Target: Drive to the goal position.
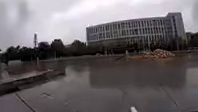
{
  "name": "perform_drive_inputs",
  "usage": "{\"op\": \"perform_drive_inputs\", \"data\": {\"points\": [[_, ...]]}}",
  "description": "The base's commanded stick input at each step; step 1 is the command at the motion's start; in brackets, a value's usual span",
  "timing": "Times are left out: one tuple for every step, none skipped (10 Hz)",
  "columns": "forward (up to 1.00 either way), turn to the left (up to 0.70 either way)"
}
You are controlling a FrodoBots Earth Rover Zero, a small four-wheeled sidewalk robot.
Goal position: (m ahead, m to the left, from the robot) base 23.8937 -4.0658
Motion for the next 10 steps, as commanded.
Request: {"op": "perform_drive_inputs", "data": {"points": [[1.0,-0.4],[1.0,-0.4],[1.0,-0.4],[1.0,-0.4],[1.0,-0.32],[1.0,-0.09],[1.0,0.0],[1.0,0.0],[1.0,0.0],[1.0,0.0]]}}
